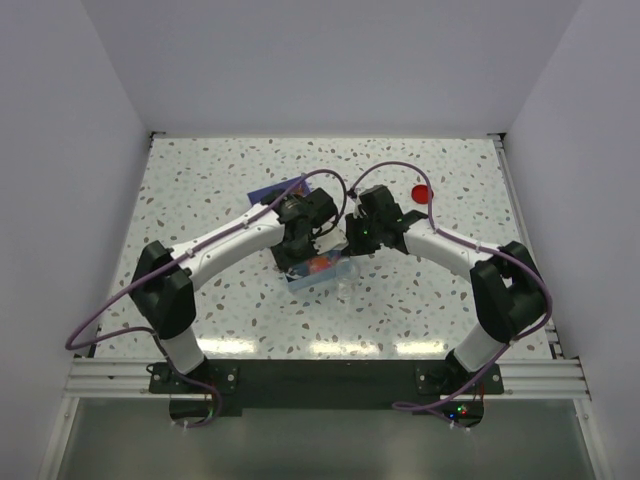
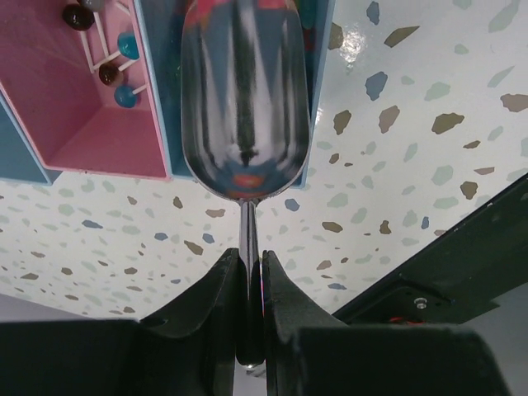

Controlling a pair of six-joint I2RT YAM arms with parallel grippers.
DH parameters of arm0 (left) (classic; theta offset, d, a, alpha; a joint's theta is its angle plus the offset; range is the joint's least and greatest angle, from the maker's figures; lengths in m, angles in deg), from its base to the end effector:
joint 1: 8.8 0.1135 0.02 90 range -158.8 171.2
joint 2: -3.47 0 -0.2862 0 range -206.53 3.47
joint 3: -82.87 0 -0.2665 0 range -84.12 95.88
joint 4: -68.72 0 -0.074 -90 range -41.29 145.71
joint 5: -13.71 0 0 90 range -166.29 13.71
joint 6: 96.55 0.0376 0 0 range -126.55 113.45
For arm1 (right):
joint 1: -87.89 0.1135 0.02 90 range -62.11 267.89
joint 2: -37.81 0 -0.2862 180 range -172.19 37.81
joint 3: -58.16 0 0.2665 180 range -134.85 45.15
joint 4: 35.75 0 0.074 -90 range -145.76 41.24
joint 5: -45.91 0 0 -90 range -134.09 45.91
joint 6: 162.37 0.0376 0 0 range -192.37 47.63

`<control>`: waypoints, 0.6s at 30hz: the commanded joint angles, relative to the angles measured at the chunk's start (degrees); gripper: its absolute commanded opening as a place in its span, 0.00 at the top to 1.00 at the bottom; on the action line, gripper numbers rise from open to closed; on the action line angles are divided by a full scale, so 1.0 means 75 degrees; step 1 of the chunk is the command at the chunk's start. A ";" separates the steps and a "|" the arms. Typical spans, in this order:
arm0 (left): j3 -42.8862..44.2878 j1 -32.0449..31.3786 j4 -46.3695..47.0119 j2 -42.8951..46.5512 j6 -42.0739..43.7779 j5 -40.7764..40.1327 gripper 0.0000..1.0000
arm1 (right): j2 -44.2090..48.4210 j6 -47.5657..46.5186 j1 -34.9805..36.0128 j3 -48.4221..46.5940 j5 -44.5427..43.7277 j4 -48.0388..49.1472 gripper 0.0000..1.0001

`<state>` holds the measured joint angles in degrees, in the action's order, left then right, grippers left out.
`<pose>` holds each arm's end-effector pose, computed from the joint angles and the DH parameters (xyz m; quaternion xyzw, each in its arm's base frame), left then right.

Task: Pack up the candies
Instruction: Scoop the fake candies from the storage box.

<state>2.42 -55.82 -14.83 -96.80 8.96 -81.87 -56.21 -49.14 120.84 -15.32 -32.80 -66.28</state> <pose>0.2404 -0.2526 0.2809 0.5157 0.8540 0.0332 0.0612 0.2975 0.2016 0.2192 -0.1122 0.9321 0.2380 0.2489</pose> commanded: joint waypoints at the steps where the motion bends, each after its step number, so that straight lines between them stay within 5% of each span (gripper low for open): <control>1: -0.0629 0.0059 0.1613 -0.0377 0.0030 0.1224 1.00 | -0.0038 0.0173 0.0060 0.0047 0.0159 0.0765 1.00; 10: 0.0800 0.0059 0.1472 -0.1302 -0.0181 0.1927 1.00 | -0.0144 0.0185 0.0060 -0.0141 0.0264 0.0801 1.00; 18: -0.0428 0.0409 0.1986 -0.0660 -0.0415 0.2151 1.00 | -0.0062 0.0056 0.0060 0.0047 0.0124 0.0719 1.00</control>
<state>5.46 -53.70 -16.03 -99.32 6.45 -78.16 -56.30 -49.43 120.29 -15.30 -33.20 -65.62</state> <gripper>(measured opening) 0.188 0.111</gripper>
